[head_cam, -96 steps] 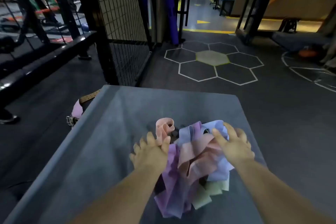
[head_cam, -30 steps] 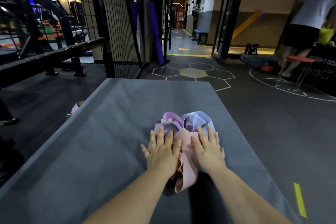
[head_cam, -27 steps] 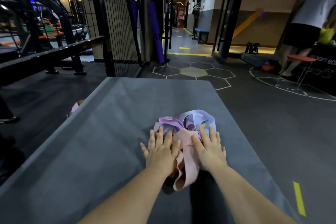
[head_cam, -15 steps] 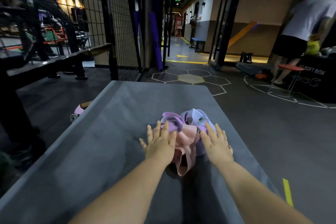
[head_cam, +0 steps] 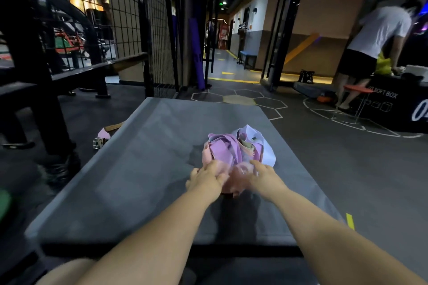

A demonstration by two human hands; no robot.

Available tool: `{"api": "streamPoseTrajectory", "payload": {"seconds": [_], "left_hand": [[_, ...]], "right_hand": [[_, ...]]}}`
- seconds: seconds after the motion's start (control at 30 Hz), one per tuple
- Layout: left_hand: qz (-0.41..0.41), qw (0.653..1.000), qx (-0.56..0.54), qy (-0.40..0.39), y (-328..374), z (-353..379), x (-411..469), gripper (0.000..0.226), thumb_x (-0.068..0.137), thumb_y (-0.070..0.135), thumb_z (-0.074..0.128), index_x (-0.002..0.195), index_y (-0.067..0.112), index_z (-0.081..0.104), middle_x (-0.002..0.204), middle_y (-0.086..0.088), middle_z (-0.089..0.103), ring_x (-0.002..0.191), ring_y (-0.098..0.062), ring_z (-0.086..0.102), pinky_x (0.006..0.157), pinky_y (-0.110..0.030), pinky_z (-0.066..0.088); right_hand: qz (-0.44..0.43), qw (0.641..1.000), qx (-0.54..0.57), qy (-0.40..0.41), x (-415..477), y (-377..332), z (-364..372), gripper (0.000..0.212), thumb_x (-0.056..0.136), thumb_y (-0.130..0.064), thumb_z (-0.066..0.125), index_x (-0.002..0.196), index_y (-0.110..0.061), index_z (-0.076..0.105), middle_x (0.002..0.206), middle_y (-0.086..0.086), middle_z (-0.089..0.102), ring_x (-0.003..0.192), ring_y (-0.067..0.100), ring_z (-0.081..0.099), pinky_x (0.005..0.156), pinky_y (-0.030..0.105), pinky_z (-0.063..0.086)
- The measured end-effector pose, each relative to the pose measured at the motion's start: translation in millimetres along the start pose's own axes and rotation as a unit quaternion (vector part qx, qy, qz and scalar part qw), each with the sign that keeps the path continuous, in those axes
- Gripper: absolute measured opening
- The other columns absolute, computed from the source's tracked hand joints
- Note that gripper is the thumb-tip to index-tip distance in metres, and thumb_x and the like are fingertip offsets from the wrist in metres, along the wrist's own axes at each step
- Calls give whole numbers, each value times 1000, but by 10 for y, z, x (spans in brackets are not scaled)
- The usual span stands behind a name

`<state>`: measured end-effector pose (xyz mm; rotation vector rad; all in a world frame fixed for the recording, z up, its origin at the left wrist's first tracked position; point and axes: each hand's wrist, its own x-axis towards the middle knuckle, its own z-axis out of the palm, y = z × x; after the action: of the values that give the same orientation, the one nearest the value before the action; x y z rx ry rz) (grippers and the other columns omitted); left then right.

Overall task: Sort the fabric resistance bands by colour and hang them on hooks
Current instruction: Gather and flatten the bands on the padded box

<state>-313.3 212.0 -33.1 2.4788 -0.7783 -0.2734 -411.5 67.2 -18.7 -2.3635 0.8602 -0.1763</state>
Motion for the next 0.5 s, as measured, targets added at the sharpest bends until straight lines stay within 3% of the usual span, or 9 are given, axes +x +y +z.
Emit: {"api": "streamPoseTrajectory", "payload": {"seconds": [0.07, 0.13, 0.27, 0.33, 0.4, 0.5], "left_hand": [[-1, 1000, -1, -1, -14, 71, 15, 34, 98, 50, 37, 131, 45, 41, 144, 11, 43, 130, -24, 33, 98, -38, 34], [-6, 1000, 15, -16, -49, 148, 39, 45, 98, 48, 40, 142, 40, 33, 147, 6, 40, 131, -27, 33, 101, -41, 37], [-8, 1000, 20, -3, -160, 235, 89, 53, 97, 40, 46, 146, 33, 28, 142, -2, 42, 130, -30, 35, 101, -41, 39], [0, 1000, 13, 14, -198, 255, 106, 39, 96, 39, 48, 134, 30, 44, 129, -5, 50, 121, -30, 42, 97, -39, 43], [7, 999, 26, 22, -211, 260, 81, 24, 96, 39, 50, 112, 24, 57, 113, -6, 54, 110, -30, 51, 86, -35, 45], [18, 999, 47, 20, -214, 206, 14, 23, 93, 43, 54, 86, 22, 54, 99, -5, 54, 100, -29, 55, 74, -31, 40]], "right_hand": [[0, 1000, 14, -17, 29, 18, 106, 53, 95, -40, 51, 144, -26, 38, 140, 13, 43, 120, 34, 50, 98, 41, 46], [13, 1000, 19, -19, 68, 49, 198, 55, 95, -41, 51, 145, -24, 34, 140, 15, 44, 122, 34, 49, 95, 38, 45], [26, 1000, -13, -3, 87, 157, 315, 72, 93, -48, 54, 153, -25, 21, 145, 13, 41, 131, 35, 42, 102, 39, 38], [30, 998, -58, 5, 79, 202, 324, 66, 92, -48, 54, 149, -26, 29, 141, 11, 46, 127, 35, 45, 99, 39, 39], [12, 992, -126, 10, 46, 206, 299, 45, 92, -45, 51, 132, -25, 48, 130, 8, 57, 118, 34, 52, 91, 36, 41], [-34, 985, -167, 18, -12, 189, 199, 25, 88, -44, 52, 104, -26, 59, 110, 3, 68, 101, 31, 60, 78, 33, 45]]}}
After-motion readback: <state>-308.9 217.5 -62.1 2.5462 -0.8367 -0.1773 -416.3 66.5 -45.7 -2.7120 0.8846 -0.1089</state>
